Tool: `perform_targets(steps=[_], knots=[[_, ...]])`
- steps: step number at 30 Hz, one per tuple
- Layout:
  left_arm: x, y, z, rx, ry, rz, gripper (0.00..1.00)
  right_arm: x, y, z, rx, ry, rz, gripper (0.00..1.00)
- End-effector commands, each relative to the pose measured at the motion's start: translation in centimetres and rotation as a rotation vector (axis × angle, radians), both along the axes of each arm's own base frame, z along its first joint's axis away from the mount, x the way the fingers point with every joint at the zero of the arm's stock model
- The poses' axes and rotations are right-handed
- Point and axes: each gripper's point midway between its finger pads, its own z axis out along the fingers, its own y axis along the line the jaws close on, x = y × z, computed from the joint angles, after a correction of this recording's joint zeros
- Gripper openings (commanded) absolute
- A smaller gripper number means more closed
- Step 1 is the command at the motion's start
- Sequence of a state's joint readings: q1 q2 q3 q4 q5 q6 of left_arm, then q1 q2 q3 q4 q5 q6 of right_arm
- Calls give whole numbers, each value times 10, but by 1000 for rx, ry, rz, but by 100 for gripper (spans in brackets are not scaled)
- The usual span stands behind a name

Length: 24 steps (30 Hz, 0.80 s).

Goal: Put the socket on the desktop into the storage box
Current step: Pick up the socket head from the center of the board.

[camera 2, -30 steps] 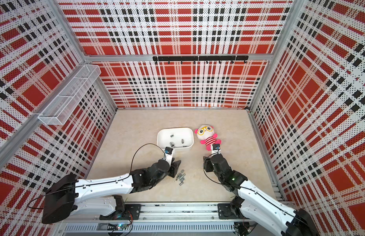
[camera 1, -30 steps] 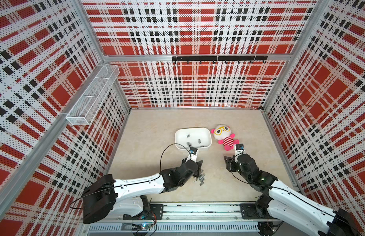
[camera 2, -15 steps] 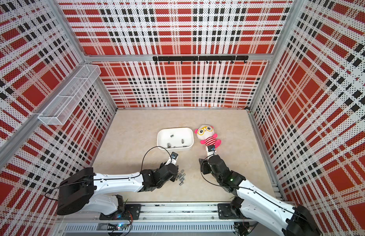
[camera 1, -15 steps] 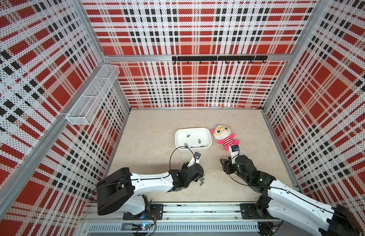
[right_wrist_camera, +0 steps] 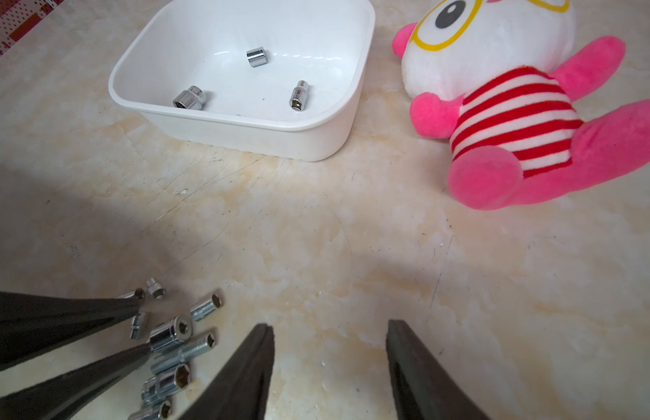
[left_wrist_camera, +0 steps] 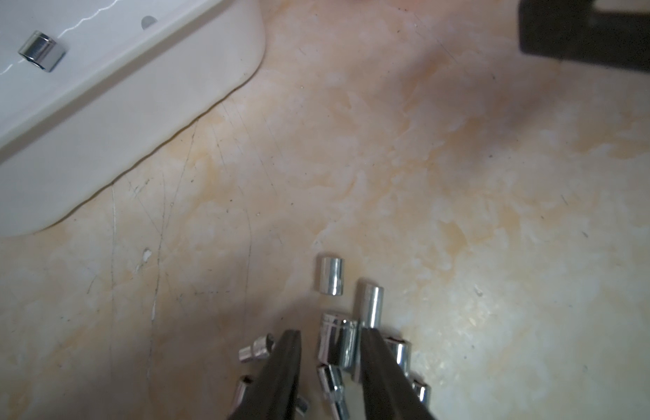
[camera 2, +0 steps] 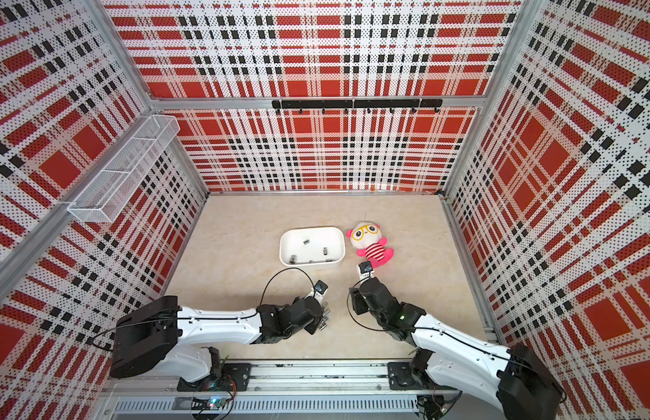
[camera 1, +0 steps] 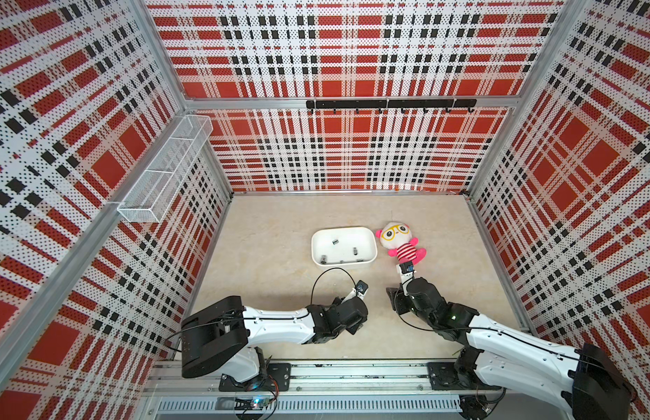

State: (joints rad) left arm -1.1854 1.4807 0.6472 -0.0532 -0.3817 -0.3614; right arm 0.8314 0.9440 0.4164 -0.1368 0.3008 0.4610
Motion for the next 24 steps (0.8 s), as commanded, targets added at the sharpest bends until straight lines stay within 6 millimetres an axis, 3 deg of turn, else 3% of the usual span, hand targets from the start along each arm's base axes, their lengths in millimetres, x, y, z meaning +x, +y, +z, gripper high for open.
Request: perform_targets(steps=[1, 8, 17, 24], knots=[[0, -6, -2, 23, 4, -18, 33, 4, -1, 17, 23, -47, -20, 57], [0, -9, -18, 75, 21, -21, 27, 4, -2, 16, 18, -44, -24, 56], [6, -2, -11, 81, -14, 13, 27, 4, 0, 13, 12, -36, -19, 56], [6, -1, -17, 103, -7, 14, 27, 5, 1, 12, 8, -30, -17, 56]])
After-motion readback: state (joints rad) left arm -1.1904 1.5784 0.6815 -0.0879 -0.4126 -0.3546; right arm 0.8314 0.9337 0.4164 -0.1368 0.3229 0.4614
